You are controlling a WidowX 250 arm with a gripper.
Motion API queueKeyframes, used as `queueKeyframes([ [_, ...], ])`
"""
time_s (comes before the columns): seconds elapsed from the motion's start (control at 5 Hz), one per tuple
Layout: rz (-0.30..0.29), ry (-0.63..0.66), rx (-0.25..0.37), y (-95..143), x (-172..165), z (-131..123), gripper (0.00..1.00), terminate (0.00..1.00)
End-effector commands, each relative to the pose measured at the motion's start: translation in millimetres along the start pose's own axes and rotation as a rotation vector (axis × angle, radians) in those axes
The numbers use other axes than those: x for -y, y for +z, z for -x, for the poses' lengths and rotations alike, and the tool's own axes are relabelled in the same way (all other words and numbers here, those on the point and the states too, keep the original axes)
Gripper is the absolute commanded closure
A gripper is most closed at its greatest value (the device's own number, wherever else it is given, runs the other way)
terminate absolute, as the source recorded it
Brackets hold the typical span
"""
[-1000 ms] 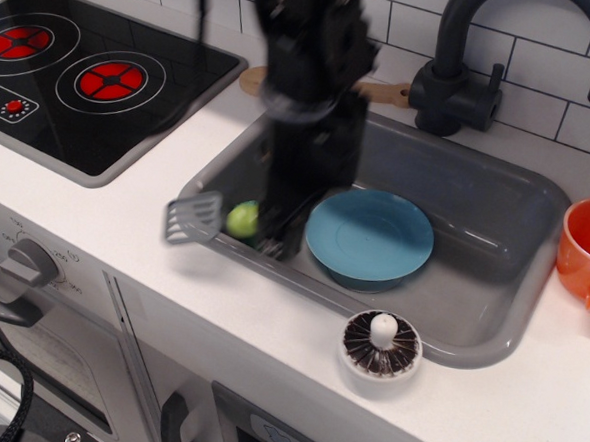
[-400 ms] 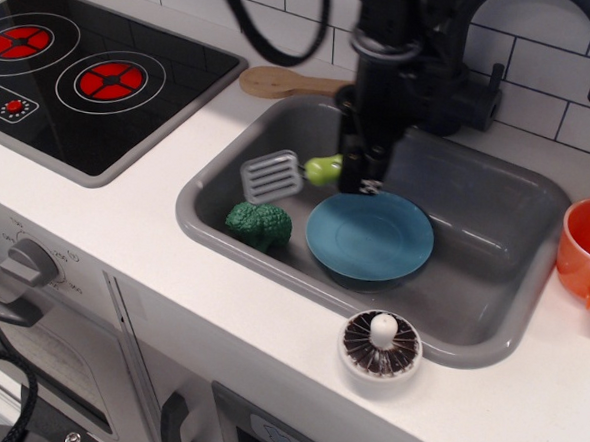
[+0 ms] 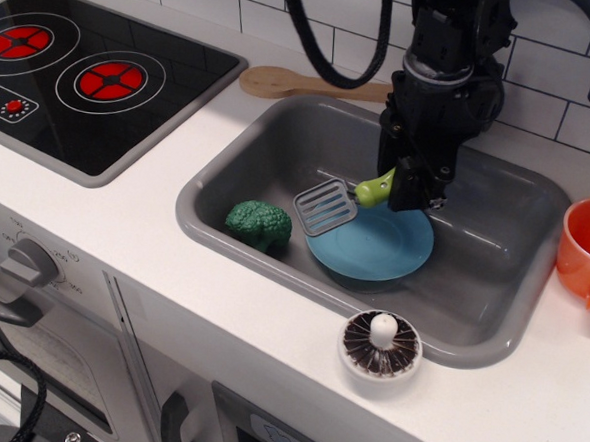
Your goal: Put spatula on plate sink
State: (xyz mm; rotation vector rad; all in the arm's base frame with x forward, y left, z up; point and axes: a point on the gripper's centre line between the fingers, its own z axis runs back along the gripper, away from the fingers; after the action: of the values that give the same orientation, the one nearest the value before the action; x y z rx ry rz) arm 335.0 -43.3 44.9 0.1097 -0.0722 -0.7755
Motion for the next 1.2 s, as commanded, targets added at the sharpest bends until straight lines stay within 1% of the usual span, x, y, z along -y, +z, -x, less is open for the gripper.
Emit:
queueKeyframes([
  [0.0, -0.039, -0.017, 0.075, 1, -16, -14, 1.0, 0.0],
  [0.2, -0.025, 0.005, 0.092, -7, -14, -21, 1.0, 0.0],
  [0.6, -0.063, -0.014, 0.109, -20, -13, -19, 1.0, 0.0],
  [0.8, -0.067, -0.028, 0.115, -25, -15, -16, 1.0, 0.0],
  [1.0, -0.07, -0.034, 0.088, -31, -12, -10, 0.0, 0.0],
])
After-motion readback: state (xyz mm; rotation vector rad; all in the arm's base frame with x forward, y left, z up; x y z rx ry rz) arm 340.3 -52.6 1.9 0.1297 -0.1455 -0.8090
